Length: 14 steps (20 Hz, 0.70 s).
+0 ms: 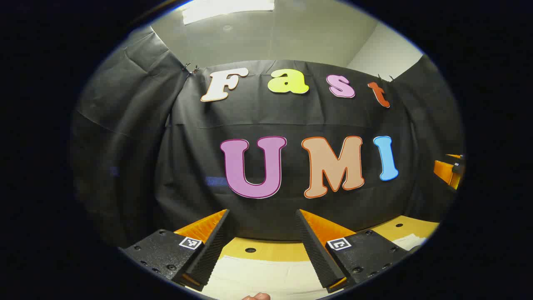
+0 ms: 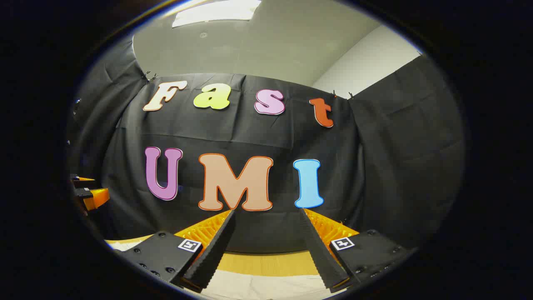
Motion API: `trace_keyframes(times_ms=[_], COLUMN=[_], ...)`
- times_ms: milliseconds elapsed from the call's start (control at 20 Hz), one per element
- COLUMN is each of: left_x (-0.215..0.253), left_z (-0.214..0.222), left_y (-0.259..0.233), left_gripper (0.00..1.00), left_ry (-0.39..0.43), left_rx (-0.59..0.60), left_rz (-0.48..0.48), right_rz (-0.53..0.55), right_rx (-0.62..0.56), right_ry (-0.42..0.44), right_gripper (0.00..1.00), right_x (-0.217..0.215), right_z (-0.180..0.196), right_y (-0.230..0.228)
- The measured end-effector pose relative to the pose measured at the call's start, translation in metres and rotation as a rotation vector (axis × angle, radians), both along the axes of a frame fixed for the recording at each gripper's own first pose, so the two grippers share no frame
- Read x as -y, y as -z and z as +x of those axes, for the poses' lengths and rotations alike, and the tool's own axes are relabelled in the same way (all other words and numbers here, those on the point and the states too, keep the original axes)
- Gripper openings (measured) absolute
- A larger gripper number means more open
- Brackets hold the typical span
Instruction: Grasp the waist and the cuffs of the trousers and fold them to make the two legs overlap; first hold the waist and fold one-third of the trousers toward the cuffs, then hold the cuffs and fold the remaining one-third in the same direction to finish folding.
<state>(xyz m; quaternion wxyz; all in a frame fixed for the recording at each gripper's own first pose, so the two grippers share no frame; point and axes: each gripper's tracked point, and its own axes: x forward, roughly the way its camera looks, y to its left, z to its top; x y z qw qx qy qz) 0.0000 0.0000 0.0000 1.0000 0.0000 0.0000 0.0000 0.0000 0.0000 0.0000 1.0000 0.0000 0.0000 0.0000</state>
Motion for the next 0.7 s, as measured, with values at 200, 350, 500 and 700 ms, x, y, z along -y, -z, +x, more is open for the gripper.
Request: trace_keyframes(times_ms=[200, 350, 500, 700], left_x=[0.005, 0.015, 0.016, 0.016], left_z=[-0.005, -0.008, -0.008, -0.008], left_y=[-0.002, -0.001, -0.003, -0.003], left_gripper=[0.93, 0.93, 0.94, 0.89], left_ry=[0.009, 0.035, 0.040, 0.042], left_rx=[0.004, 0.003, 0.009, 0.013], left_rz=[0.006, 0.001, 0.012, 0.026], right_rz=[0.010, 0.014, 0.020, 0.015], right_rx=[-0.008, -0.004, -0.006, -0.004], right_ry=[-0.006, -0.010, -0.018, -0.027], right_gripper=[0.97, 0.97, 0.97, 0.98], right_x=[0.001, 0.000, -0.003, -0.005], right_z=[0.000, 0.000, 0.002, -0.001], right_y=[0.000, 0.001, 0.000, 0.002])
